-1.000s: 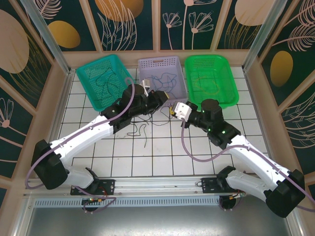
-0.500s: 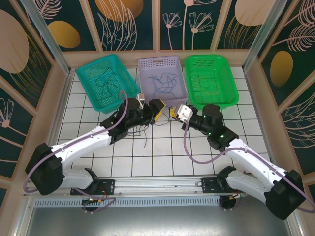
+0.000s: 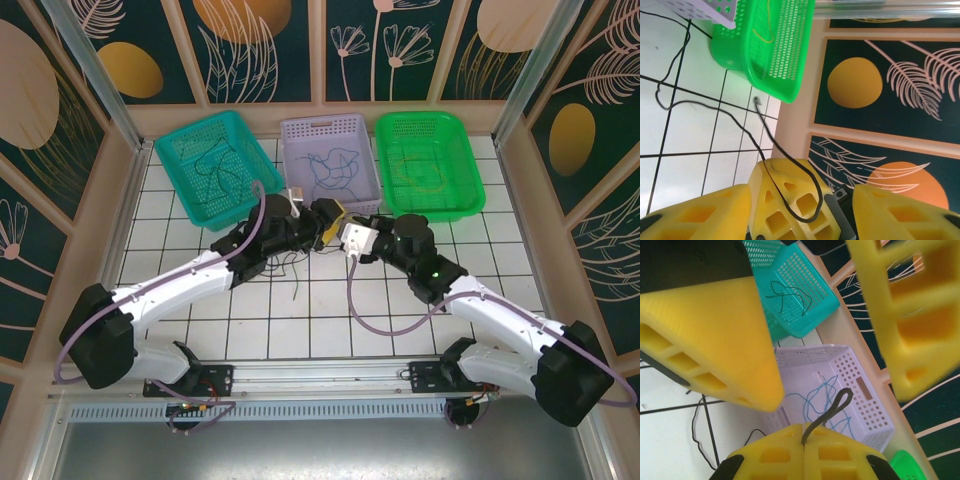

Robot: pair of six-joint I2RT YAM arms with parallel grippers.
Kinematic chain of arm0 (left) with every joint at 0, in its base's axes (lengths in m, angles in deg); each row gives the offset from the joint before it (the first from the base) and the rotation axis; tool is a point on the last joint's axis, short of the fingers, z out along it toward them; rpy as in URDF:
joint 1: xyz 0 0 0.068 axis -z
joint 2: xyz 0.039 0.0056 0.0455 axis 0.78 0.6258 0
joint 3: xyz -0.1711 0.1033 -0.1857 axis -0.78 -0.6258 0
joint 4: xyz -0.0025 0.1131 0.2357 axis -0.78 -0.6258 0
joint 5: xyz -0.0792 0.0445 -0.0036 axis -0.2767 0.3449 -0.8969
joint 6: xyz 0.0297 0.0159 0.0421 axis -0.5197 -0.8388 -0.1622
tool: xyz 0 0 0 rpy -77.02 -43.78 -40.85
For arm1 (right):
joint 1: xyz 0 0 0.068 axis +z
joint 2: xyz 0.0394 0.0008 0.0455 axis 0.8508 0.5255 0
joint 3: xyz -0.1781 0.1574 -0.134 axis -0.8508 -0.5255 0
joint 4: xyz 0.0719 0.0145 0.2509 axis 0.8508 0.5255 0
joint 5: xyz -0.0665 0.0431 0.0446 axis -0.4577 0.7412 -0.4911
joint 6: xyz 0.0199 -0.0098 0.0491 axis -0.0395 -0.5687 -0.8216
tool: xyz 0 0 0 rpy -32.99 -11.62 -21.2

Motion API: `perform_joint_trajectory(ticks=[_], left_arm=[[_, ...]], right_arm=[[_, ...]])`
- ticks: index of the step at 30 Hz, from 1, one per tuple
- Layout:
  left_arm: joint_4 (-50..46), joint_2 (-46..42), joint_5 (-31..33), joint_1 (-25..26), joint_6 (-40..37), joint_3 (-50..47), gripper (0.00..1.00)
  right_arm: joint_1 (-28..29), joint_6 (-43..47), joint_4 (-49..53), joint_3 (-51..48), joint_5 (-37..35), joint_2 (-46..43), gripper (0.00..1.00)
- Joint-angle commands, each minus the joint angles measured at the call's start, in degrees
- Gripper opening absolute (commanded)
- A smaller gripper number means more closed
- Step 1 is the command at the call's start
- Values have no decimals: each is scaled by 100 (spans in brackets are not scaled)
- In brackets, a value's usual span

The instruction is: Untangle the cables

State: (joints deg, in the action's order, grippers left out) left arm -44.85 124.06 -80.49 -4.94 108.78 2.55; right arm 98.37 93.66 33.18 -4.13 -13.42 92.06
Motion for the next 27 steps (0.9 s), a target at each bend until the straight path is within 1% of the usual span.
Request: perform_joint_trajectory(ticks=[1,6,11,12,14,15,17,20,21,22,23,25,27], left_arm=[[-271,80,-89,28,-200,330,51],[-31,201,-157,33,-138,271,41],[83,312,-241,63,-130,322,25],[84,308,-228,66,-128,309,20],[84,243,-119,57,-136,265,2],[105,194,-30,61,-160,242,0],[198,62,223,57,-338,202,0],[387,-168,658,56,-947,195,0],[479,-211,722,59,-1160,188,0],[499,-253,785,51,-1419,195,0],[488,-275,867,43,-1635,203,0],[655,-310,858,19,-2023,137,0],[839,-332,840,0,-2220,3,0]], right_arm=[[101,384,-321,-30,-358,-4,0],[200,445,-384,-97,-496,-3,0],[250,353,-416,-76,-626,67,0],[254,300,-403,-58,-618,62,0],[252,131,-279,31,-529,22,0],[251,-10,-129,111,-419,-7,0],[250,-318,309,262,-145,-82,0],[212,-1094,1043,492,658,-285,0],[211,-1386,1195,554,873,-330,5],[203,-1817,1307,608,1061,-391,15],[175,-2204,1372,645,1247,-477,21],[146,-2975,1254,600,1393,-694,30],[105,-3637,1106,518,1614,-923,37]])
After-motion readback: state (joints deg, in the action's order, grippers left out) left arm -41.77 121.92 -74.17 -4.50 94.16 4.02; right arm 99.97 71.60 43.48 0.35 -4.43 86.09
